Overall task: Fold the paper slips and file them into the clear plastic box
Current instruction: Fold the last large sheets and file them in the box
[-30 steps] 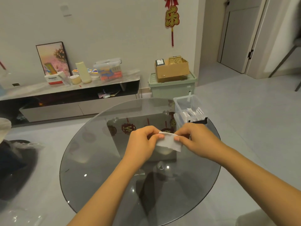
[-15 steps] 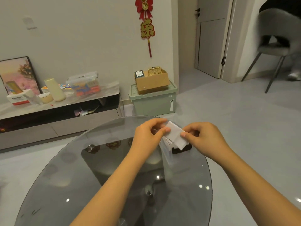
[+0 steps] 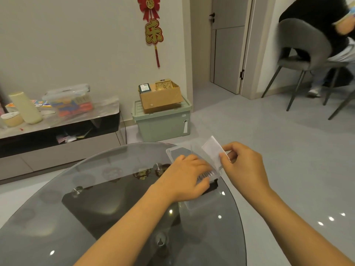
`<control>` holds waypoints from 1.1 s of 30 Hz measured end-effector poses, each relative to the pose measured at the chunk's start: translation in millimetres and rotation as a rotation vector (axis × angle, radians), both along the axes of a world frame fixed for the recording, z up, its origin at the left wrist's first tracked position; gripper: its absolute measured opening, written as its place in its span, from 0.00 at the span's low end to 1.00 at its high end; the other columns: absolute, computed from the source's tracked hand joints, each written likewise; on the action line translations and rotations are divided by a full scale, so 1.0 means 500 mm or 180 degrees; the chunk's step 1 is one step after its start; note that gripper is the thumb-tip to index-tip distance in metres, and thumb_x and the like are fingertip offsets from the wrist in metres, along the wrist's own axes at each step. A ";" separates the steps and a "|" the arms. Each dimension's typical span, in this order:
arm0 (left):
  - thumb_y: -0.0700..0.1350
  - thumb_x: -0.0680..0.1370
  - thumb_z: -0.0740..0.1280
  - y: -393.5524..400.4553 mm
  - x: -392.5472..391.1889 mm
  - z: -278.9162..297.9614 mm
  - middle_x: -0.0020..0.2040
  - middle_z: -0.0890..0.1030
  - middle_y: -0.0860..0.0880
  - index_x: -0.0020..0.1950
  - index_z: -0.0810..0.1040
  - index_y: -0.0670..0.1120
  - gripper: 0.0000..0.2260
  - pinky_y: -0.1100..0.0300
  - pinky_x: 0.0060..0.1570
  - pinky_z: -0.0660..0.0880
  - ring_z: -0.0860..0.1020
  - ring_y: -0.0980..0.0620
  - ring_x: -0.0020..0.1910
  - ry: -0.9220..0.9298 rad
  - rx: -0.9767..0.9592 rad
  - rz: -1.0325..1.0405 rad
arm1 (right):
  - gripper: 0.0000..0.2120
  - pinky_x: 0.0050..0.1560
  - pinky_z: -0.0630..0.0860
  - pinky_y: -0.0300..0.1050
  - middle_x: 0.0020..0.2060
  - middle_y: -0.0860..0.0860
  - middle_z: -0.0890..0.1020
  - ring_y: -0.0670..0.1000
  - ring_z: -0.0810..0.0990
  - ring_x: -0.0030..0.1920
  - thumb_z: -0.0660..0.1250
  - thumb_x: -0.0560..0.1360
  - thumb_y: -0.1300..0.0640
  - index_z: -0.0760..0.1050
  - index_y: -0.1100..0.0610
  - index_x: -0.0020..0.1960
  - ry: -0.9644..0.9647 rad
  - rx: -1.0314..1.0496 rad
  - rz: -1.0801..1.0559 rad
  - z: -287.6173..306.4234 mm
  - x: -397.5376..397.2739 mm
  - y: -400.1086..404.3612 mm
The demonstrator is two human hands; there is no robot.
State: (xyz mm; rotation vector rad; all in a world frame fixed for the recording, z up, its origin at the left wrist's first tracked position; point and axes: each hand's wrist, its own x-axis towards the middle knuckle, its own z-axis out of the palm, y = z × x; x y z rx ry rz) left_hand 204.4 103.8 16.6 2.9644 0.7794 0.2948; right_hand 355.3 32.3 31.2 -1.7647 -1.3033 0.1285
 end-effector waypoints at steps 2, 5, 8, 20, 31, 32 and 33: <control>0.58 0.74 0.45 0.002 0.000 -0.007 0.65 0.74 0.56 0.67 0.72 0.51 0.28 0.59 0.55 0.61 0.67 0.55 0.62 0.0115 0.0002 -0.0001 | 0.04 0.34 0.70 0.34 0.35 0.48 0.78 0.45 0.75 0.35 0.66 0.75 0.59 0.78 0.55 0.49 -0.0026 -0.0063 0.0018 -0.005 -0.001 0.001; 0.59 0.73 0.44 0.002 -0.003 -0.014 0.61 0.75 0.55 0.65 0.73 0.50 0.29 0.60 0.53 0.60 0.67 0.54 0.59 0.0077 0.0066 0.0013 | 0.05 0.32 0.68 0.32 0.34 0.47 0.76 0.44 0.74 0.35 0.65 0.75 0.59 0.77 0.55 0.51 -0.0140 -0.0186 0.0039 -0.013 -0.005 0.008; 0.61 0.73 0.45 0.004 -0.010 -0.021 0.63 0.73 0.54 0.63 0.74 0.49 0.29 0.62 0.53 0.58 0.65 0.54 0.61 0.0010 0.0070 0.0045 | 0.07 0.34 0.69 0.38 0.36 0.47 0.76 0.48 0.74 0.37 0.65 0.75 0.59 0.77 0.57 0.52 -0.0334 -0.0303 0.0036 -0.018 -0.013 0.018; 0.61 0.74 0.47 -0.001 -0.025 -0.032 0.51 0.77 0.54 0.55 0.74 0.48 0.25 0.55 0.57 0.62 0.67 0.54 0.53 -0.0129 0.0008 0.0149 | 0.04 0.40 0.75 0.50 0.44 0.55 0.78 0.55 0.77 0.42 0.61 0.75 0.62 0.73 0.61 0.49 -0.0949 -0.0791 -0.0067 -0.023 -0.046 0.042; 0.62 0.74 0.45 0.002 -0.020 -0.039 0.52 0.77 0.53 0.59 0.78 0.49 0.29 0.57 0.57 0.60 0.68 0.53 0.55 -0.0120 0.0010 0.0211 | 0.05 0.38 0.72 0.49 0.44 0.55 0.78 0.56 0.76 0.40 0.61 0.76 0.61 0.73 0.60 0.50 -0.1012 -0.0692 -0.0201 -0.022 -0.051 0.040; 0.62 0.74 0.46 0.003 -0.020 -0.042 0.52 0.76 0.53 0.58 0.78 0.48 0.29 0.57 0.57 0.61 0.68 0.53 0.55 -0.0164 0.0017 0.0211 | 0.05 0.38 0.72 0.48 0.44 0.55 0.78 0.56 0.77 0.40 0.60 0.76 0.61 0.72 0.60 0.50 -0.1036 -0.0705 -0.0207 -0.023 -0.052 0.040; 0.62 0.74 0.46 0.002 -0.021 -0.045 0.52 0.76 0.53 0.58 0.78 0.48 0.29 0.57 0.57 0.61 0.68 0.53 0.55 -0.0204 0.0026 0.0211 | 0.05 0.38 0.71 0.47 0.44 0.54 0.78 0.56 0.77 0.41 0.60 0.76 0.61 0.72 0.60 0.51 -0.1090 -0.0753 -0.0217 -0.023 -0.054 0.041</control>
